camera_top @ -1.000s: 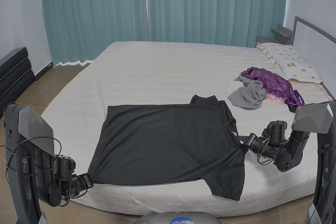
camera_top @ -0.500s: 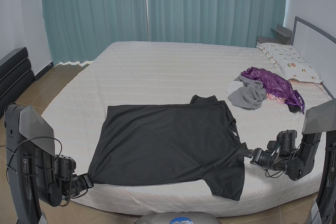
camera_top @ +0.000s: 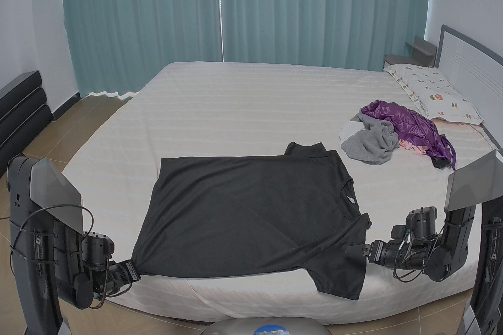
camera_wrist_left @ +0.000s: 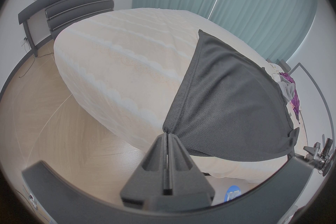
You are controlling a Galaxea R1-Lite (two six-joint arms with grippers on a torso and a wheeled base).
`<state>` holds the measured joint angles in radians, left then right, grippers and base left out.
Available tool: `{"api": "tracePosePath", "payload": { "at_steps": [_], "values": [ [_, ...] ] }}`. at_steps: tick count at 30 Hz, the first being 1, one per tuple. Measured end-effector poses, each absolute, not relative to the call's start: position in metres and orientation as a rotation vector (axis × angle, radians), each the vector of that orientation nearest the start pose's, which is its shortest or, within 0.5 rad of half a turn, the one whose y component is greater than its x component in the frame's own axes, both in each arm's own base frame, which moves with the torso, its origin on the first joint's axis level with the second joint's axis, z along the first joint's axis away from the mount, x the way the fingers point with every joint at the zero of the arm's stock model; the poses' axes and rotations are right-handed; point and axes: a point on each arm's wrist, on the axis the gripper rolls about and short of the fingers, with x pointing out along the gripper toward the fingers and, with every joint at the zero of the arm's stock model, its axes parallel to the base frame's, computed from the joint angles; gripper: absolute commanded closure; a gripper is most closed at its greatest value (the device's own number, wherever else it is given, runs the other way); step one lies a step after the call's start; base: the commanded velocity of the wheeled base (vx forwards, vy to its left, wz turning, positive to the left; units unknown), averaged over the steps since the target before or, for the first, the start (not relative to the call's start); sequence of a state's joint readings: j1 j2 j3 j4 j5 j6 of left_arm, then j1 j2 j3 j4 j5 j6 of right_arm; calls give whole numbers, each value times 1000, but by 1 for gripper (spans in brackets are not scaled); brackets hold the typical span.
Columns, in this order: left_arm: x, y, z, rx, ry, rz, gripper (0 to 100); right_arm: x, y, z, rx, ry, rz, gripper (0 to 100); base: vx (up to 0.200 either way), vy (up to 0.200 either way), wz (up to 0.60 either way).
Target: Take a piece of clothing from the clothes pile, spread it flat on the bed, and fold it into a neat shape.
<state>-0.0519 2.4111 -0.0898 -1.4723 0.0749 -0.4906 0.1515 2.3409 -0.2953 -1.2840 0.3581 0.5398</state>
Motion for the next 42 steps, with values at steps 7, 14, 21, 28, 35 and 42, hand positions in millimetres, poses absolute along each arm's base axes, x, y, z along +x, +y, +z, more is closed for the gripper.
{"api": "tracePosePath", "payload": {
  "at_steps": [7,14,21,28,35,42],
  "values": [
    [227,-10,-56,-407,824,228,100,263,53,-49,542,890,259,0,0,0,0],
    [227,-10,-56,-407,823,228,100,264,59,-53,521,871,255,0,0,0,0],
    [227,-10,-56,-407,822,228,100,264,62,-58,500,875,226,100,0,0,0],
    [227,-10,-56,-407,823,228,100,263,63,-60,494,882,219,100,0,0,0],
    [227,-10,-56,-407,823,228,100,259,62,-59,493,892,215,100,0,0,0],
    [228,-10,-57,-409,819,227,100,258,58,-57,511,888,198,100,0,0,0]
  ]
}}
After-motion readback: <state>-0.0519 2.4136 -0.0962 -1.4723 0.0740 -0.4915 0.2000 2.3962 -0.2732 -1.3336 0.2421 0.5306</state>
